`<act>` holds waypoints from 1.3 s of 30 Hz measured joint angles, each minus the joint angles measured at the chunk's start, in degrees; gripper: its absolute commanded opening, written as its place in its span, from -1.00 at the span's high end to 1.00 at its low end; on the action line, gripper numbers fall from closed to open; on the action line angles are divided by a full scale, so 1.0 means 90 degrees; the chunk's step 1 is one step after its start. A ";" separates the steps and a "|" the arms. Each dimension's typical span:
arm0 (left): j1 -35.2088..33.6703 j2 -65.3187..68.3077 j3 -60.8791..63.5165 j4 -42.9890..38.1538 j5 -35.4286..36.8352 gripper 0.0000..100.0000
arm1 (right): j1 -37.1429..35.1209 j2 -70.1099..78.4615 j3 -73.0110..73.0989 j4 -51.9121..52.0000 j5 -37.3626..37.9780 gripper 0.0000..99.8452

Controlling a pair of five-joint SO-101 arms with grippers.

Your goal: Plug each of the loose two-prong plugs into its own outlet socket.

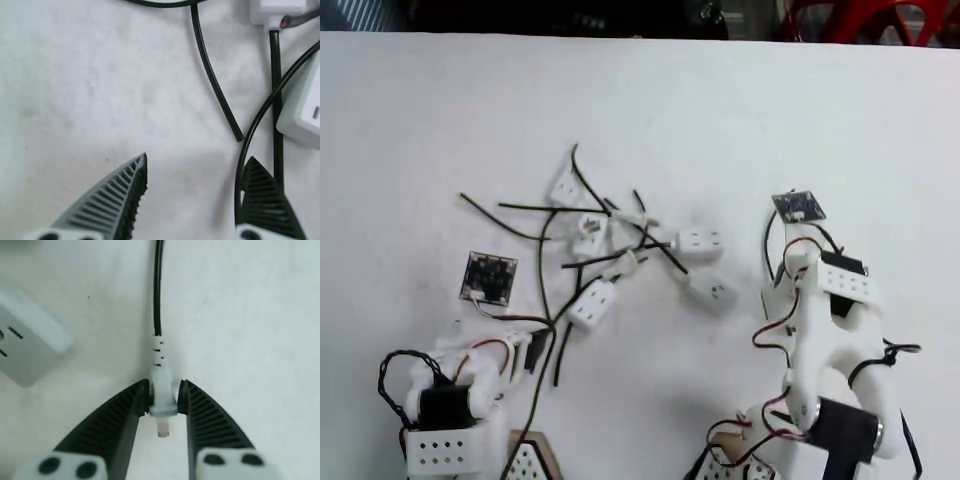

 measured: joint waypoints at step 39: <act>0.0000 0.0000 0.0000 0.0000 0.0000 0.40 | -0.0635 -0.6222 -0.0293 0.2501 -0.0020 0.97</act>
